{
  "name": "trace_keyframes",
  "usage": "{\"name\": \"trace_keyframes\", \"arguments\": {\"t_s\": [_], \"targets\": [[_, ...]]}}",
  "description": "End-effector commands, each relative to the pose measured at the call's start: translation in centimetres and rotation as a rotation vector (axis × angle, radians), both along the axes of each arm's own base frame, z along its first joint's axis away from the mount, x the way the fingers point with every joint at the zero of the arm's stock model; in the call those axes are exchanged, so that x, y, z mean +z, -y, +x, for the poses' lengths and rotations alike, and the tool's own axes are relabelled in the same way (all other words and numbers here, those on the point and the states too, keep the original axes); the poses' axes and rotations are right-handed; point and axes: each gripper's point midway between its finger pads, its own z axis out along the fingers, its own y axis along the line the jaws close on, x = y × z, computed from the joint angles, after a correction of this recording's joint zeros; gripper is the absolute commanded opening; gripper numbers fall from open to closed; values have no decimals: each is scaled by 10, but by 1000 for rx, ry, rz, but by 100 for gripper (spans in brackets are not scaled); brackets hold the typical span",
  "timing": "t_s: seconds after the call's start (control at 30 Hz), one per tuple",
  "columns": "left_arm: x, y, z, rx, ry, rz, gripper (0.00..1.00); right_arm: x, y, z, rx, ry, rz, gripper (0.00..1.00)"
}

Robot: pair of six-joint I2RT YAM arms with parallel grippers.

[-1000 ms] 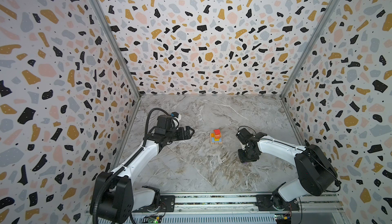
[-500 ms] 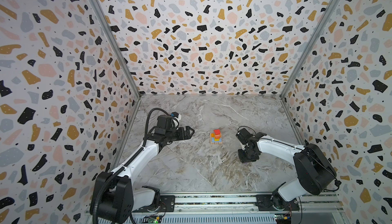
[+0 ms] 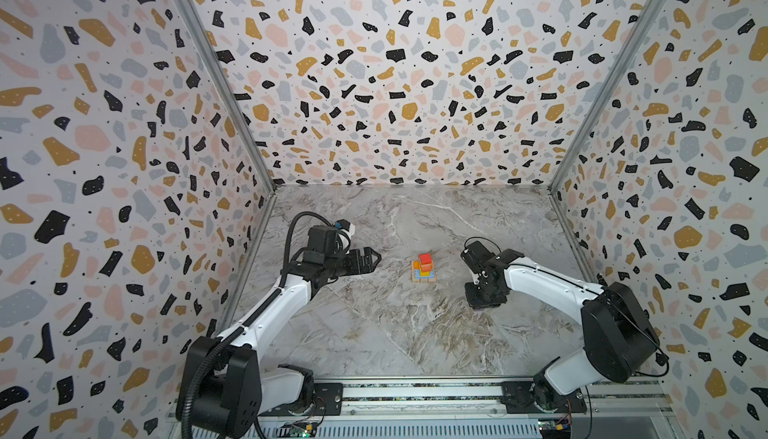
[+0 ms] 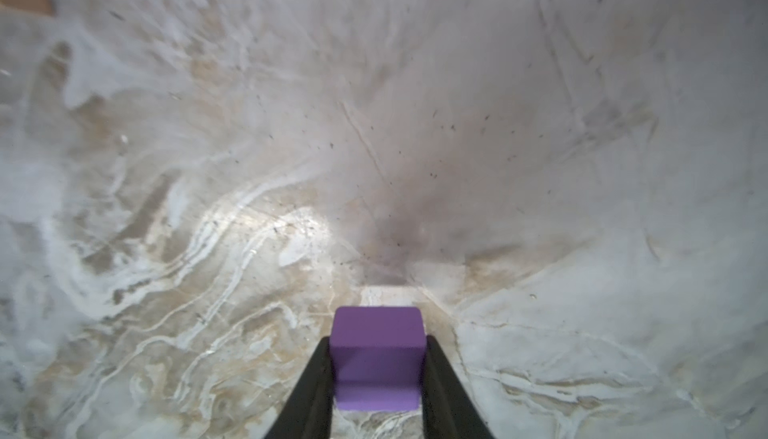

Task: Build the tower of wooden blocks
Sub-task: 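Lift the purple cube and carry it over the stack, then lower the purple cube onto the red cube on the stack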

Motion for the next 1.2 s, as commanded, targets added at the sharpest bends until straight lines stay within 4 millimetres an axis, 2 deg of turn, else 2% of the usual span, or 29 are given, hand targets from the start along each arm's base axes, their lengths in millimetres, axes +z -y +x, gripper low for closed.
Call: {"name": "trace_keyframes", "arguments": {"t_s": [0.0, 0.27, 0.67, 0.9, 1.17], "targets": [[-4, 0, -1, -4, -5, -7, 100, 30, 0, 8, 10, 42, -1, 30], [-2, 2, -2, -13, -6, -16, 100, 73, -22, 33, 36, 87, 24, 30], [2, 3, -4, -21, 5, -31, 100, 119, -86, 62, 112, 141, 33, 30], [4, 5, -5, -28, 5, -39, 100, 126, -114, 76, 145, 135, 23, 30], [5, 6, -5, -33, 6, -45, 100, 115, -131, 86, 159, 101, 16, 30]]}}
